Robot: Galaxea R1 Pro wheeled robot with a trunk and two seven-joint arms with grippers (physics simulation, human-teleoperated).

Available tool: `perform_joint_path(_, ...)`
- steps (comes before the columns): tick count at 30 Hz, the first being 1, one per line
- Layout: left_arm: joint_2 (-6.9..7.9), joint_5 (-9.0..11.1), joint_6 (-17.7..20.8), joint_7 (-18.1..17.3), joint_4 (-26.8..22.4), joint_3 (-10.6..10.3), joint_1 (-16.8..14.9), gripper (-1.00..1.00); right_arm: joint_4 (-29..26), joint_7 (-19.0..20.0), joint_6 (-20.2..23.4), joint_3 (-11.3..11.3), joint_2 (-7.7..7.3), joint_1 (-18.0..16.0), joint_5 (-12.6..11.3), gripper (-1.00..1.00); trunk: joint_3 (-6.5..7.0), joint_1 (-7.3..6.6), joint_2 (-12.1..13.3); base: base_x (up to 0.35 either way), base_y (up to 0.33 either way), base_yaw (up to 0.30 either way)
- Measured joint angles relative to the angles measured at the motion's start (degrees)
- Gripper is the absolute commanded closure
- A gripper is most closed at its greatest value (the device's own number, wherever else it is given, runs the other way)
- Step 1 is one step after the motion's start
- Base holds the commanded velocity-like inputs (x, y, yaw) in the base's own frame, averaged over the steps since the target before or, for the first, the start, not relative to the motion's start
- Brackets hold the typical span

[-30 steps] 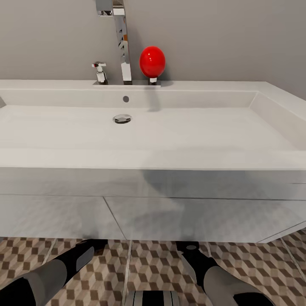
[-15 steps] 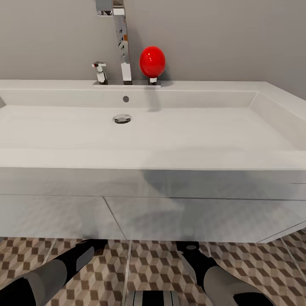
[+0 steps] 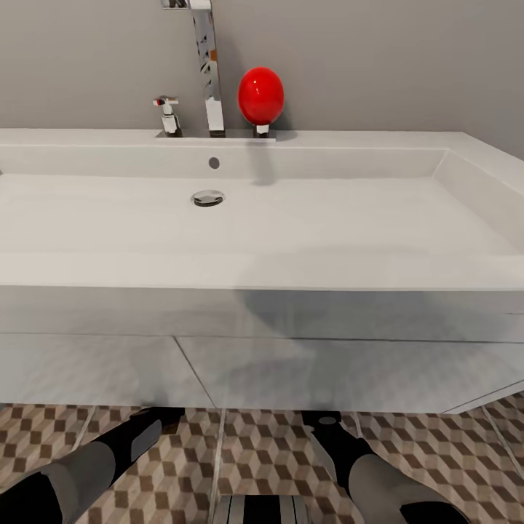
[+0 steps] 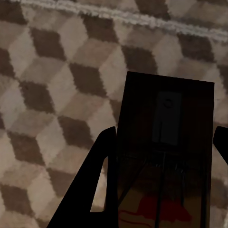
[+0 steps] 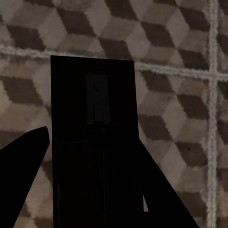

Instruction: Take the four mousetraps from the cabinet in the bathroom and place them on the bathroom floor. Make sure all four end up on the same floor surface, and ensure that at least two of them are either under or directly next to the same bathroom sink.

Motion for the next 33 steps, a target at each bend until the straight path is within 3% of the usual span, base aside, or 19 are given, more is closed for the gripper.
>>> perform_joint_path(5,0.0,0.0,0.0,0.0,0.0,0.0,-0.3,1.0,-1.3,0.1,0.0,0.0,0.0,0.2,0.0,1.0,-0.66,0.08,0.0,0.0,0.0,0.0)
perform_joint_path(33,0.0,0.0,0.0,0.0,0.0,0.0,-0.4,1.0,-1.2,0.0,0.1,0.1,-0.06,0.0,0.1,1.0,-0.83,0.08,0.0,0.0,0.0,0.0)
